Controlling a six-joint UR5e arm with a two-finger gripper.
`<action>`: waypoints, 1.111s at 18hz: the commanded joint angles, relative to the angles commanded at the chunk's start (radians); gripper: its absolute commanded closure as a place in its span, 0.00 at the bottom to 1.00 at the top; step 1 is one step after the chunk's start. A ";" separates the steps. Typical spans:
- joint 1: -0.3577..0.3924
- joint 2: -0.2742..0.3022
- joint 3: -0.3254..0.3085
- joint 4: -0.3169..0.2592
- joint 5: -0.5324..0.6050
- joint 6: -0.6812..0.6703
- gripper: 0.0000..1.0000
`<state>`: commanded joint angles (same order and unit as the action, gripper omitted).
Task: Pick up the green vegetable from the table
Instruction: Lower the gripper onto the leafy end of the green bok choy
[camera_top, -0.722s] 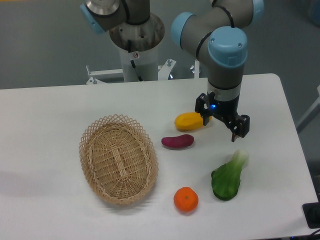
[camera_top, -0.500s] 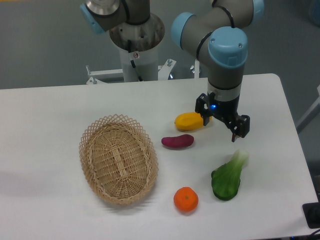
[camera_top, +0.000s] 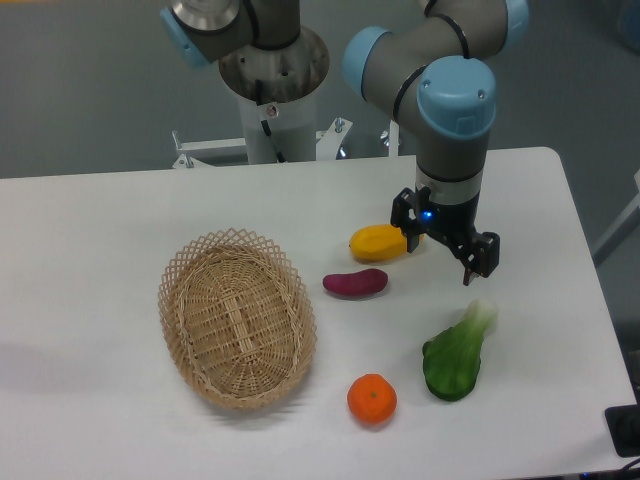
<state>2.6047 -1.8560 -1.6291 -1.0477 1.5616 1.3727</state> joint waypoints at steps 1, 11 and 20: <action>0.005 -0.014 -0.002 0.002 0.002 0.035 0.00; 0.071 -0.189 0.029 0.143 0.020 0.108 0.00; 0.071 -0.267 0.018 0.176 0.112 0.103 0.00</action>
<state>2.6753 -2.1230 -1.6107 -0.8715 1.6735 1.4757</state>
